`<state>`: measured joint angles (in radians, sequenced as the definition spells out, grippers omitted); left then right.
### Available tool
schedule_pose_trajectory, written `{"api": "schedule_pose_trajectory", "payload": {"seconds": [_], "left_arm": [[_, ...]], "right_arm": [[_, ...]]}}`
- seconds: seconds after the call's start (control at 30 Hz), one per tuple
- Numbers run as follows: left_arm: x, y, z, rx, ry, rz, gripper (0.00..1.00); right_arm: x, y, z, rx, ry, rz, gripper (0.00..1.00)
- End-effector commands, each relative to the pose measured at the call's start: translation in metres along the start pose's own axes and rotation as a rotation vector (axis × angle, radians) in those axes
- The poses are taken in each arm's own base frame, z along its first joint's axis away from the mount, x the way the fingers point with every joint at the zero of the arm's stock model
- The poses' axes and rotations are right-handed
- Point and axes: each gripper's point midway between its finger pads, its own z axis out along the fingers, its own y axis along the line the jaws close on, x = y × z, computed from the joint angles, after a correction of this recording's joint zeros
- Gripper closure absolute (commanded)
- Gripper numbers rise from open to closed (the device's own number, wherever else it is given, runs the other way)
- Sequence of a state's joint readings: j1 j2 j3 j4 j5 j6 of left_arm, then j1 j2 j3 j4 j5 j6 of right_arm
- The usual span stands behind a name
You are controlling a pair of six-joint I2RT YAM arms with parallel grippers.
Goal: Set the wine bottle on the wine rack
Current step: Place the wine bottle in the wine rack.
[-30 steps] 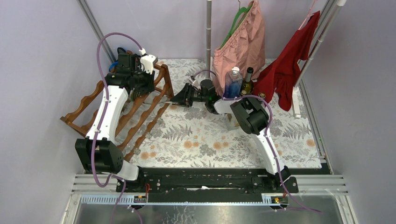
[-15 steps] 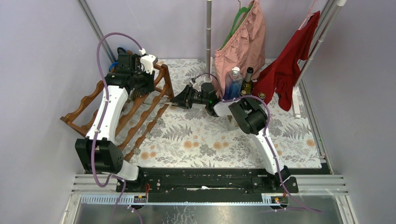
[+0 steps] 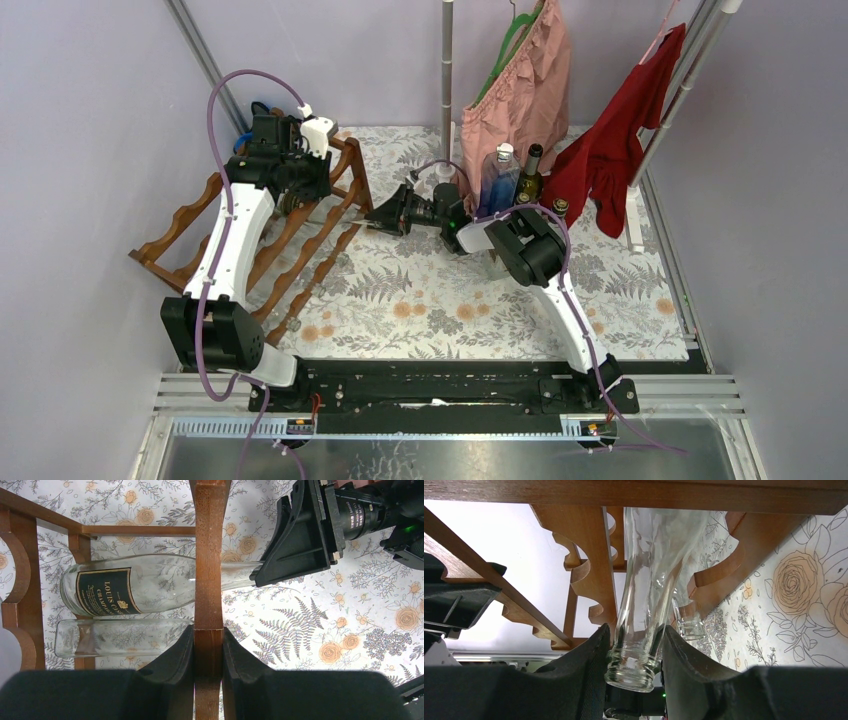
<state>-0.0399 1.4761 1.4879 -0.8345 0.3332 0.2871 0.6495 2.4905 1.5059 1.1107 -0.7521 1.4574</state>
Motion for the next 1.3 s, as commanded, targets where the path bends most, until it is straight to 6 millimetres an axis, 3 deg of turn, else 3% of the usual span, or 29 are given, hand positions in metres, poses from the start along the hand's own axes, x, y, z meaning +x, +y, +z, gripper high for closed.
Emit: {"api": "schedule_pose_trajectory", "payload": {"seconds": [0.0, 0.43, 0.7, 1.27], "left_arm": [[0.028, -0.028, -0.004, 0.113, 0.110, -0.096, 0.87], [0.029, -0.030, -0.003, 0.120, 0.110, -0.091, 0.87], [0.029, -0.030, -0.004, 0.123, 0.108, -0.093, 0.87], [0.027, -0.032, -0.005, 0.132, 0.103, -0.095, 0.87]], "right_arm": [[-0.008, 0.105, 0.006, -0.317, -0.048, -0.263, 1.00], [-0.003, 0.108, 0.003, -0.398, -0.038, -0.253, 1.00], [-0.005, 0.133, 0.002, -0.464, -0.037, -0.294, 1.00], [-0.010, 0.133, -0.003, -0.491, -0.084, -0.235, 1.00]]}}
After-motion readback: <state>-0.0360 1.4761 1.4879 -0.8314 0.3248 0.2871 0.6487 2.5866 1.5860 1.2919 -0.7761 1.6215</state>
